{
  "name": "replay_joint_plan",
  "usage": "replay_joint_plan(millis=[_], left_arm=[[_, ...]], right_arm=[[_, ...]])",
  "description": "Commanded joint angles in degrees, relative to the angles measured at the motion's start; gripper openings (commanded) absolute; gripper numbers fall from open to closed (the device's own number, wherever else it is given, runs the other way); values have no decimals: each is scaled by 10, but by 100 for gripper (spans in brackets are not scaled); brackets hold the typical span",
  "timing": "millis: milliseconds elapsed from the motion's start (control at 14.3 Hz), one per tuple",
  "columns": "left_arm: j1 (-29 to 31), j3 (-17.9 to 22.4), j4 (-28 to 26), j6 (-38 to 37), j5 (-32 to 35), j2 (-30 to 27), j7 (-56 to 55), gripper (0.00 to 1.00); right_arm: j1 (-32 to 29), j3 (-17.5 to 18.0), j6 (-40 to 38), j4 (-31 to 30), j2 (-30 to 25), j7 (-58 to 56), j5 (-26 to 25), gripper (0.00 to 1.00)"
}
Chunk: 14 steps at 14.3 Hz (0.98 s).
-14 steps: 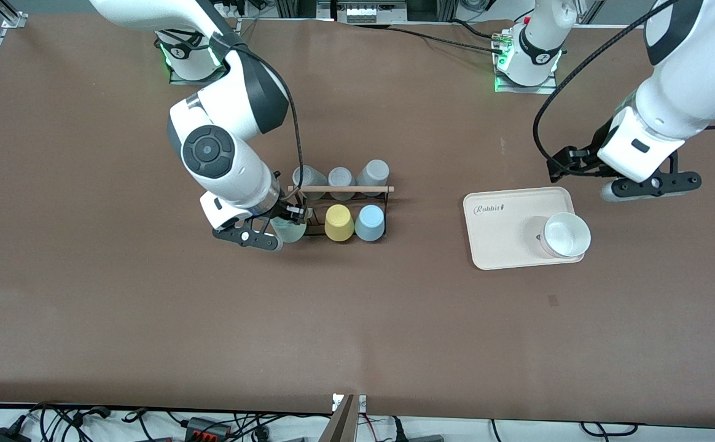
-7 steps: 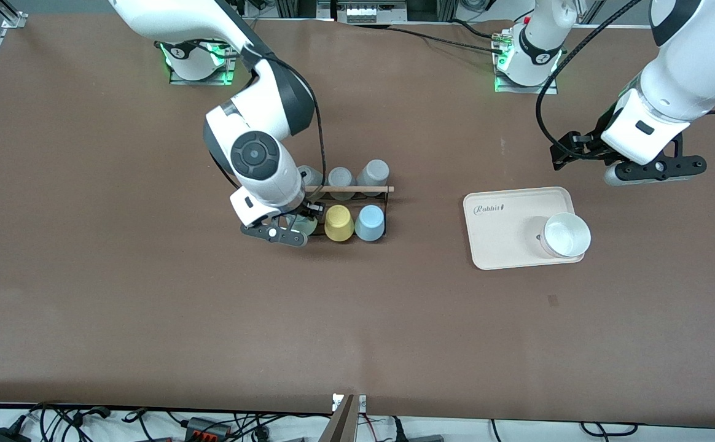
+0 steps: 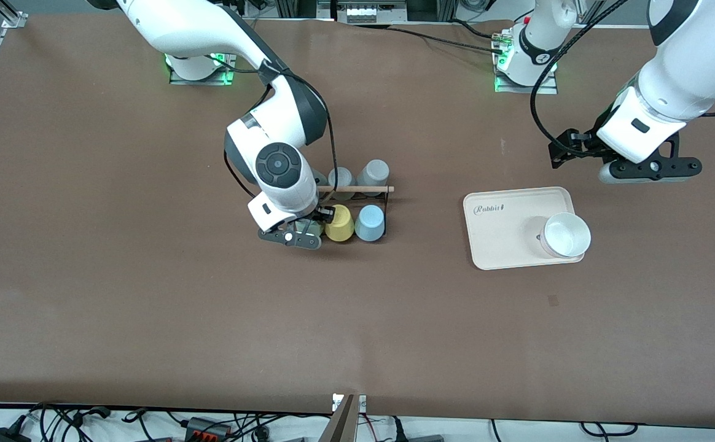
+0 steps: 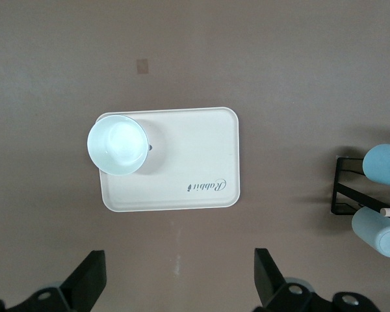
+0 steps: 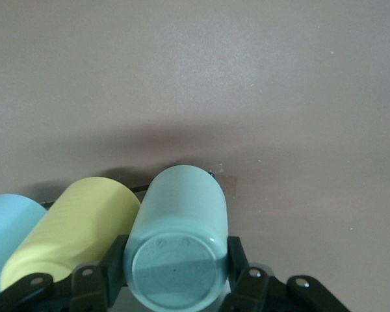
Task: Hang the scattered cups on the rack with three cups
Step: 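Place the teal cup on the rack peg beside the yellow cup, then open the right gripper and release the teal cup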
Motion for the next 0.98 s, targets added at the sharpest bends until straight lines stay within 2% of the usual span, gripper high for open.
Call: replay_joint_plan(millis=[0,70,140,209,349,628,907], left_arm=[[-3,9,-11,2,-10,-15,19,100],[-2,10,-8,3,-11,-13,19,100],[-1,10,-8,3,-12,-12,19,100],[-1,10,-8,2,-12,-13,19,100],[-1,10,-7,2,-13,-12,19,100],[2,10,-7,2,-13,-11,20,100],[1,10,-7,2,-14,-11,19,100]], right_arm=[[7,-4,8,3,5,13,-8,36],[6,-4,8,3,5,13,-7,44],[4,-4,6,4,3,12,-7,76],[1,-4,6,6,1,12,-7,100],[-5,-7,-1,11,-7,-4,-6,100],[-21,-9,-18,16,-70,-55,-10,100],[-96,-9,-96,38,-127,-104,-13,100]])
